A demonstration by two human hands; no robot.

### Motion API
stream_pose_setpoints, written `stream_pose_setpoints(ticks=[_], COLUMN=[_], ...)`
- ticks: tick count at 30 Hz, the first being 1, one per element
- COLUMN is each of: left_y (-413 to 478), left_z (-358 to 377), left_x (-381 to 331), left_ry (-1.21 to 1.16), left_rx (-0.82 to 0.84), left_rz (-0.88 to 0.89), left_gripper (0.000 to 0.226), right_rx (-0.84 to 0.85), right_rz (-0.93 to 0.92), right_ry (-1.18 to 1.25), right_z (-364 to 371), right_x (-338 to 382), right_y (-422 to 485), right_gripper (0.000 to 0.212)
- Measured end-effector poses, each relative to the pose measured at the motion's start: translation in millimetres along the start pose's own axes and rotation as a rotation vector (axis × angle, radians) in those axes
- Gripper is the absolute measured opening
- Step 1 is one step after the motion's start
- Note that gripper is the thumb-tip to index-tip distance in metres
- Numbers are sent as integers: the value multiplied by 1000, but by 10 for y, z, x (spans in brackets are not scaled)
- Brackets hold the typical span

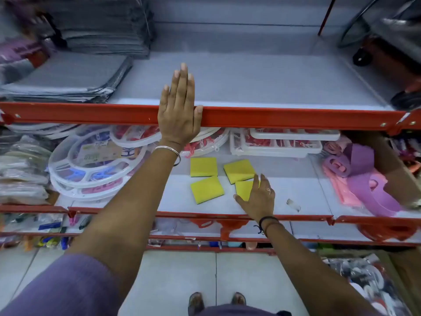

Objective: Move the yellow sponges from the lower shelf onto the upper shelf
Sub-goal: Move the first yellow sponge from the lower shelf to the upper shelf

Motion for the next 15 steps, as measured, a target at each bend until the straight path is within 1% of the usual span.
stream_pose_setpoints(ticks=[2, 4, 7, 10, 13, 15], left_y=[27, 2, -30, -33, -26, -22], left_z=[18, 17, 34, 36, 34, 22], left_x=[22, 1, 2, 5, -4, 4], left_ry=[22, 47, 56, 67, 63, 58], left_rx=[-10, -41, -51, -81, -64, -50], left_rz=[-19, 0, 2, 9, -6, -15], left_gripper=[58, 59, 58, 59, 59, 59], right_rx=[45, 87, 122, 135, 131, 94], right_rz=[152, 240, 267, 279, 286, 237], right_ry=[-29, -54, -75, -51, 15, 106], right_z=[66, 143, 235, 265, 240, 123], right_x=[-117, -208, -235, -234, -207, -137], right_y=[21, 36, 60, 114, 105, 96], right_gripper=[109, 116, 119, 117, 117, 114])
Point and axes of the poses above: each hand's wrist, its own y-axis towards the middle knuckle, its own z-axis out of the palm, x = y × z, the point moved 8 cm from there along y, towards the middle knuckle, and after that the axes turned 11 degrees about -x, right-handed, at the moved point
